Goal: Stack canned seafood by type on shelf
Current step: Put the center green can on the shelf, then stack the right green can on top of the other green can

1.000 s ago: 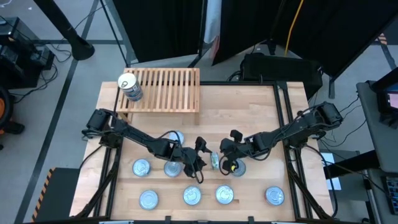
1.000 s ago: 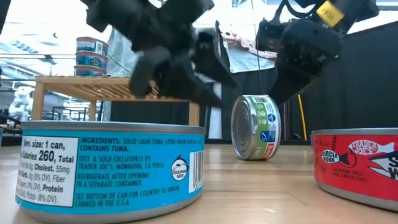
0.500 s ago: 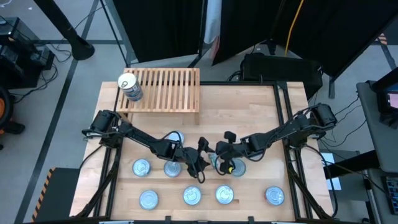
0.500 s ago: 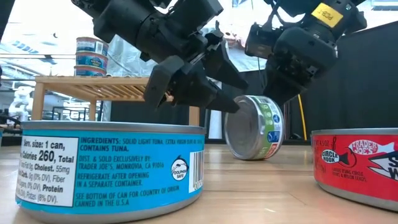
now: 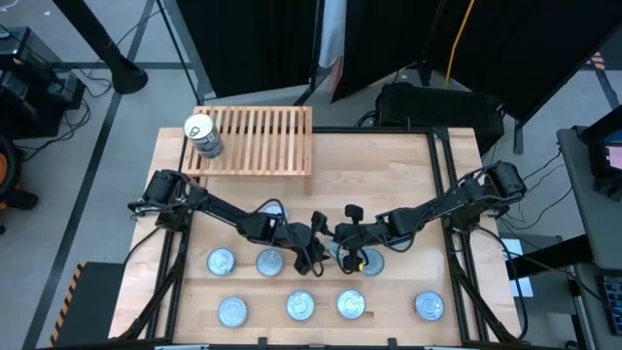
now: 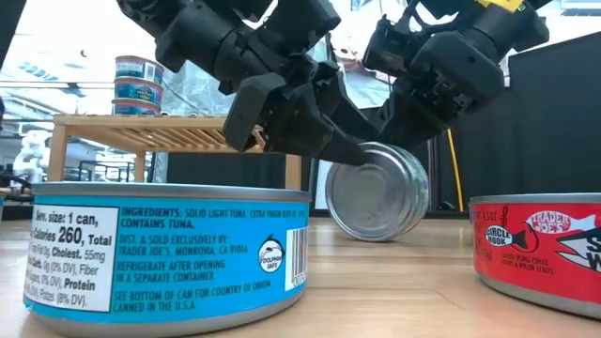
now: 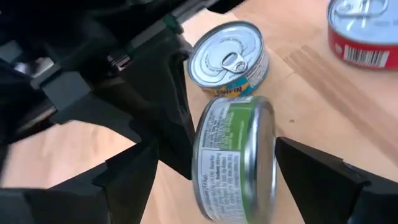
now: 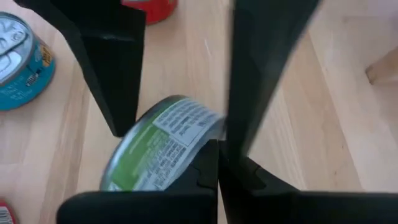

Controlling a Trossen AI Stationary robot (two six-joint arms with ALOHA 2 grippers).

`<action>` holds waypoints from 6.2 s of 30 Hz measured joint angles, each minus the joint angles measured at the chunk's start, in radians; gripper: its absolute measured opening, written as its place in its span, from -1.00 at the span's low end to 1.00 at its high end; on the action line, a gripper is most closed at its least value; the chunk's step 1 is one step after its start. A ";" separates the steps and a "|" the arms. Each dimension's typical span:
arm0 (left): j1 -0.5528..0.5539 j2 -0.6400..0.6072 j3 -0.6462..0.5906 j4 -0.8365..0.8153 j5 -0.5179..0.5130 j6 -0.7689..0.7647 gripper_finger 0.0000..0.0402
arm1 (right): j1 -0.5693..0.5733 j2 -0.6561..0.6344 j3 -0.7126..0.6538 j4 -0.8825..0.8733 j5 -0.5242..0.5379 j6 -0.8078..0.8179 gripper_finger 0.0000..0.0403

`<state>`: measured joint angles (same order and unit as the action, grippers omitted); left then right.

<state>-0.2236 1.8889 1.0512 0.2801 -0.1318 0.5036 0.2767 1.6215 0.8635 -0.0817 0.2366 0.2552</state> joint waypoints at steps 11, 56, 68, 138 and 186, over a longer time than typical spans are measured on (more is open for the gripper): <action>0.035 -0.001 0.001 -0.011 0.090 -0.094 0.64 | 0.007 -0.019 0.012 -0.061 0.034 -0.016 -1.00; 0.017 0.012 -0.001 -0.033 0.104 -0.255 -0.22 | 0.122 -0.044 0.469 -0.848 0.191 0.262 -1.00; -0.155 -0.302 0.000 -0.237 -0.120 -0.157 -0.22 | 0.310 -0.180 0.469 -1.045 0.497 0.490 -1.00; 0.374 -0.570 0.000 -1.291 -0.822 -0.446 0.43 | 0.312 -0.180 0.468 -1.043 0.570 0.413 -1.00; 0.021 -0.752 -0.074 -1.000 0.024 -0.585 0.36 | 0.229 -0.179 0.307 -0.372 0.415 -0.051 -1.00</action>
<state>-0.2022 1.1365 0.9773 -0.7198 -0.1082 -0.0814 0.5057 1.4422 1.1707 -0.4540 0.6519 0.2043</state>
